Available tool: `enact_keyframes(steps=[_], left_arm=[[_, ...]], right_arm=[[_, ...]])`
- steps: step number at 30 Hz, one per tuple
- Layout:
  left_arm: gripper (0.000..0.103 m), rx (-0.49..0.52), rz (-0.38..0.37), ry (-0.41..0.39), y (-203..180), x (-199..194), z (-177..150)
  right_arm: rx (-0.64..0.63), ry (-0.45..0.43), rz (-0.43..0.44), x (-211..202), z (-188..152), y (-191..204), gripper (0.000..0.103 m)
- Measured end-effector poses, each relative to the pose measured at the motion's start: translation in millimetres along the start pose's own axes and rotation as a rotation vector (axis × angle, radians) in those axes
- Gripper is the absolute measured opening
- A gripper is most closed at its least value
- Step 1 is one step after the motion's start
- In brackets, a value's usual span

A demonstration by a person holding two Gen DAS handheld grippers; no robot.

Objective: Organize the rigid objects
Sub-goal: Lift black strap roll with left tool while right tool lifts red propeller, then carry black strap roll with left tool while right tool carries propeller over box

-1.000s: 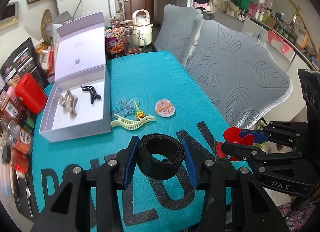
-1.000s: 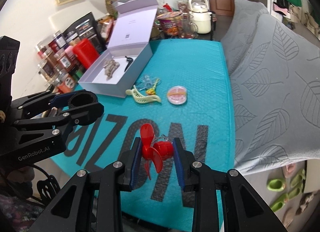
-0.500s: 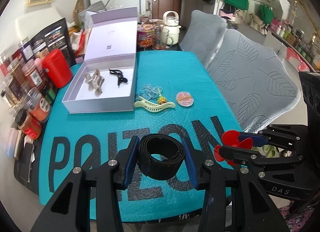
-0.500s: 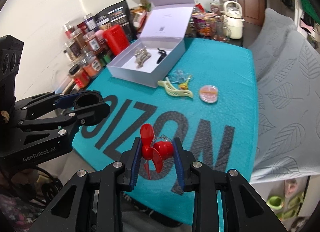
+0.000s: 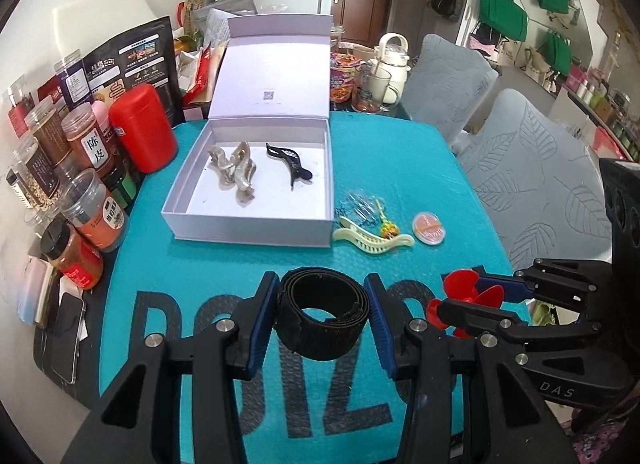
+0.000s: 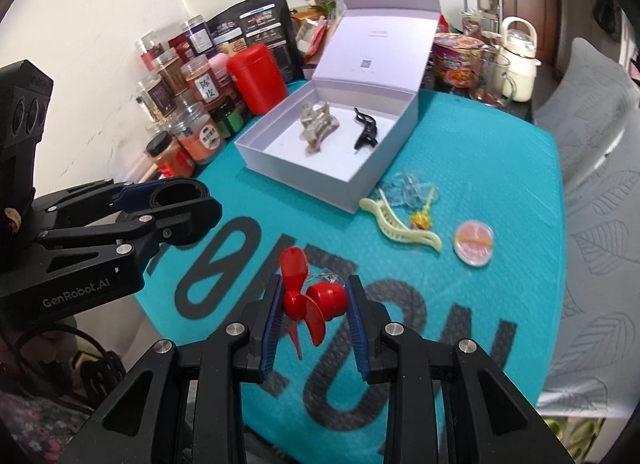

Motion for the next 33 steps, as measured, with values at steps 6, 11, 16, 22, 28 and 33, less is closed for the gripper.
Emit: enact_keyframes(steps=[6, 11, 16, 22, 28, 33], left_arm=[[0.043, 0.008, 0.023, -0.002, 30.2, 12.6, 16.4], [0.043, 0.006, 0.022, 0.014, 53.1, 30.0, 31.2], [0.043, 0.014, 0.007, 0.024, 70.3, 48.3, 48.1], [0.043, 0.047, 0.000, 0.033, 85.7, 70.9, 70.6], [0.043, 0.066, -0.013, 0.046, 99.2, 91.1, 89.5], [0.043, 0.065, -0.015, 0.059, 112.5, 110.6, 101.2]], right_arm=[[-0.011, 0.007, 0.014, 24.4, 30.7, 12.0, 0.030], [-0.016, 0.004, 0.010, 43.2, 55.1, 15.8, 0.030], [-0.001, 0.000, -0.003, 61.9, 79.3, 14.0, 0.030], [0.016, -0.004, -0.024, 81.2, 105.2, 9.0, 0.030], [0.050, -0.003, -0.040, 101.0, 128.9, 2.5, 0.030], [0.062, 0.002, -0.044, 117.3, 144.2, -2.3, 0.030]])
Point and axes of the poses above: each gripper's, at about its wrist camera, not at the fingertips, and x roughly the way its jaws point, y to its left, z to its top, the point moved 4 cm from there along x, roughly the way its jaws point, and after that the axes turned 4 degrees about x, right-handed, at the moved point
